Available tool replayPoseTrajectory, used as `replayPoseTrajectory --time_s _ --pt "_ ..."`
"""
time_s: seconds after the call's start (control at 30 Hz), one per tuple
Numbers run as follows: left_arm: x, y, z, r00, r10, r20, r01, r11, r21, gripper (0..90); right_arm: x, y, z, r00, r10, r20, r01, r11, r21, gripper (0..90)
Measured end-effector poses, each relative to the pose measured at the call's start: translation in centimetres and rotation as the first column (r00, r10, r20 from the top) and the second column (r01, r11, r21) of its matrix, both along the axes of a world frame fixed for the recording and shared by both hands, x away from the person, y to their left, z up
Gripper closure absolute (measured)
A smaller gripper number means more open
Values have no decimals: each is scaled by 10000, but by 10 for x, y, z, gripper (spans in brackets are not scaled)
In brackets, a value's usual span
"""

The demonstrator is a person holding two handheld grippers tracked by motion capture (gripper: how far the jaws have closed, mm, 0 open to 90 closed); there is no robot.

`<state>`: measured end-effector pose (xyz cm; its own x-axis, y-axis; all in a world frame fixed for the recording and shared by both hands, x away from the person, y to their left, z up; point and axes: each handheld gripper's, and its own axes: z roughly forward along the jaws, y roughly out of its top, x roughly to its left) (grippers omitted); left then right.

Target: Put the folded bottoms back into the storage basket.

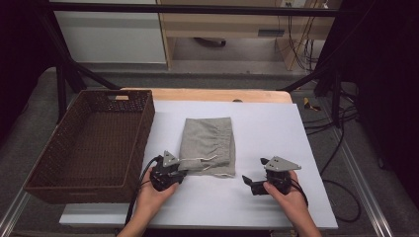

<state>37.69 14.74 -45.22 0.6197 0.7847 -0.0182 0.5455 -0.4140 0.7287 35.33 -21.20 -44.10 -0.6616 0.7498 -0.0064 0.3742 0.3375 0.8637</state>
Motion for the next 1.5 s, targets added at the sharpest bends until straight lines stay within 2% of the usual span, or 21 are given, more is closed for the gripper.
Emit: replayPoseTrajectory --time_s 0.17,0.47,0.87,1.03,1.23,1.5 --pt "0 1 0 9999 -6 103 5 10000 67 718 0 0 0 10000 9 -36 -9 10000 -9 74" --pt "-1 7 2 9995 -283 -116 280 9991 -309 787 0 1 -1 9999 65 -104 -66 10000 -72 75" --pt "-15 6 10 9985 -542 -62 540 9980 -315 793 -2 4 -1 9994 301 -157 -302 9995 -57 75" --pt "-21 9 14 9979 -640 -87 637 9975 -321 792 -4 8 -1 9983 497 -308 -499 9987 -72 74" --pt "-26 12 19 9973 -724 -115 720 9969 -321 792 -6 13 -1 9938 861 -702 -864 9963 -11 81" --pt "-30 17 21 9978 -641 -171 636 9975 -302 792 -9 21 -2 9888 1212 -874 -1205 9926 130 82"
